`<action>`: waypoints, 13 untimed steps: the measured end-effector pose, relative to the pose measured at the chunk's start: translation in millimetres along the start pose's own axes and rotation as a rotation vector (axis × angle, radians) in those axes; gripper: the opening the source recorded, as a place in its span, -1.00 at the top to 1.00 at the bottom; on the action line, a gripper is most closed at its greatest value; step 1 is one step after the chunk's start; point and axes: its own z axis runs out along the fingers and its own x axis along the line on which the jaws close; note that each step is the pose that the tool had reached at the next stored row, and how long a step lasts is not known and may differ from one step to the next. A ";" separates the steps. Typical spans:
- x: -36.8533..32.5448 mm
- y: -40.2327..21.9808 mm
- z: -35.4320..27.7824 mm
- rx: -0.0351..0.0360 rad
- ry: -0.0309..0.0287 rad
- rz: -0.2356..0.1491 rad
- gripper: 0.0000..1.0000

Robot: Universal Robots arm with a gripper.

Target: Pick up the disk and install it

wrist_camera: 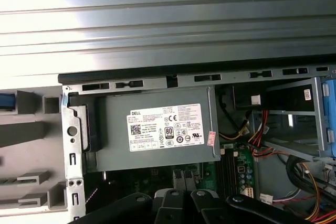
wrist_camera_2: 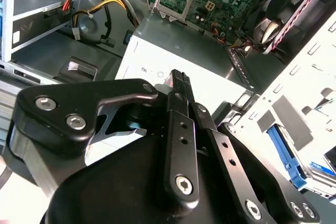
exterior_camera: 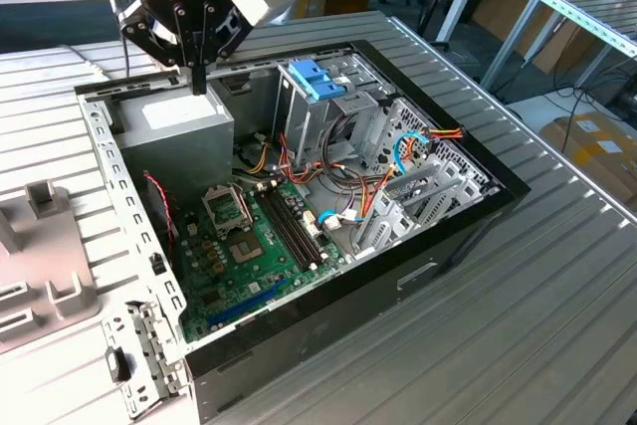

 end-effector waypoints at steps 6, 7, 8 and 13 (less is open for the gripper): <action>3.8 -0.3 -0.1 0.0000 0.0000 0.000 0.79; 4.5 -0.3 -0.1 0.0001 0.0000 0.000 0.79; 5.1 -0.4 -0.2 0.0000 0.0000 0.000 0.79; 9.1 -0.7 -0.2 0.0000 0.0000 0.000 0.79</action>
